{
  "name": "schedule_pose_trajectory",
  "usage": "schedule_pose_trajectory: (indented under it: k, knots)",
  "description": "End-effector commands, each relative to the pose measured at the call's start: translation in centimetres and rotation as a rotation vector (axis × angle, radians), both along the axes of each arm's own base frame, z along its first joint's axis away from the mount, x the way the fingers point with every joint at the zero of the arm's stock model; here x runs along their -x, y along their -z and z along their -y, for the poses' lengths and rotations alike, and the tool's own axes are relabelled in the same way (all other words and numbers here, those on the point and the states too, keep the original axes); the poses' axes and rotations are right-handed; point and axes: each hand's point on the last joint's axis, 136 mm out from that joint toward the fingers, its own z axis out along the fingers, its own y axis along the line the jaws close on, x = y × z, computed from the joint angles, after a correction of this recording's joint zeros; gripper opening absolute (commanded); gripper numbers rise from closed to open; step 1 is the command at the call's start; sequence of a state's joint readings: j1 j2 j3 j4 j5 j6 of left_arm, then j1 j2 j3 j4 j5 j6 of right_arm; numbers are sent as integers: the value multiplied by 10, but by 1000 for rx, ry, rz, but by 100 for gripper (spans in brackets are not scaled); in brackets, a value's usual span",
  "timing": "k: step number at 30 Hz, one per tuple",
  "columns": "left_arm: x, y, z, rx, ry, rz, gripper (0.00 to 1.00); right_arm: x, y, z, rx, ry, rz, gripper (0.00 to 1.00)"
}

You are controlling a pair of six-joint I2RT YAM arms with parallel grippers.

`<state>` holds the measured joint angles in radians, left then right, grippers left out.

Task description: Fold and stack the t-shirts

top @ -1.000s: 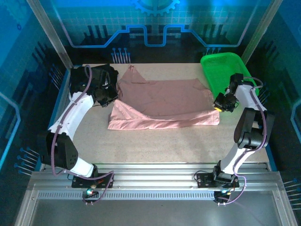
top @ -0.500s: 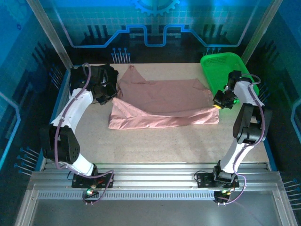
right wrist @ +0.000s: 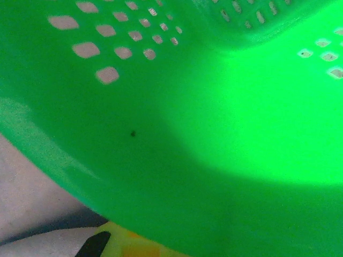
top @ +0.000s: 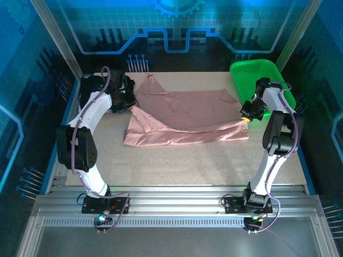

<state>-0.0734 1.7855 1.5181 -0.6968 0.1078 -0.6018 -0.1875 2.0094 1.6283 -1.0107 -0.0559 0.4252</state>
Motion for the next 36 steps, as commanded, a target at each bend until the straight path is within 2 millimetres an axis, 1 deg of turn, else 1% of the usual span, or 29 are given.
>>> schedule_pose_trajectory:
  k: [1,4,5,6,7,8,9,10,12,13,15,16,17,18,20,22,23,25,27,29,32,34,36]
  knots:
    - [-19,-7,2,39,0,37,0,-14,0,3,39,-6,10,5]
    - [-27,-3,4,46,7,34,0,-20,1,4,44,-8,12,7]
    - [-29,0,4,45,9,29,4,-23,0,3,44,-10,15,9]
    - [-32,1,4,50,8,30,13,-26,0,3,43,-12,19,13]
    - [-35,0,4,56,13,40,24,-30,-2,3,43,-11,28,16]
    - [-38,-4,3,60,9,53,38,-34,-5,3,39,-9,38,21]
    - [-41,-10,2,67,5,71,47,-39,-11,3,35,-8,58,28]
    - [-43,-21,0,70,3,96,54,-43,-18,2,36,-10,83,34]
    - [-45,-49,-4,70,-3,160,64,-50,-36,1,34,-19,139,47]
    - [-43,-66,-6,70,-7,196,69,-51,-46,1,35,-25,164,53]
    - [-33,-98,-11,74,-10,253,74,-51,-64,-3,23,-42,202,59]
    - [-24,-113,-12,72,-9,279,81,-49,-74,-6,11,-56,224,61]
    - [-13,-125,-12,71,-3,302,86,-45,-84,-9,4,-66,248,64]
    - [-1,-131,-13,70,1,311,88,-40,-90,-12,-3,-77,267,67]
    - [29,-141,-14,65,7,322,91,-25,-108,-20,-24,-106,314,73]
    - [58,-134,-14,69,11,300,92,-7,-117,-27,-37,-129,339,80]
    - [74,-126,-16,67,9,275,92,4,-120,-30,-47,-133,353,83]
    - [104,-111,-16,78,2,236,92,25,-121,-37,-70,-133,362,85]
    - [129,-90,-12,126,-6,196,92,46,-114,-43,-95,-127,347,85]
    - [149,-65,-4,185,-9,158,92,67,-100,-47,-111,-117,307,85]
    - [165,-29,1,234,-33,99,89,89,-72,-44,-111,-81,235,83]
    - [168,-9,1,242,-49,75,87,98,-54,-41,-126,-50,194,79]
    - [166,8,3,256,-57,48,85,102,-35,-35,-122,-21,165,76]
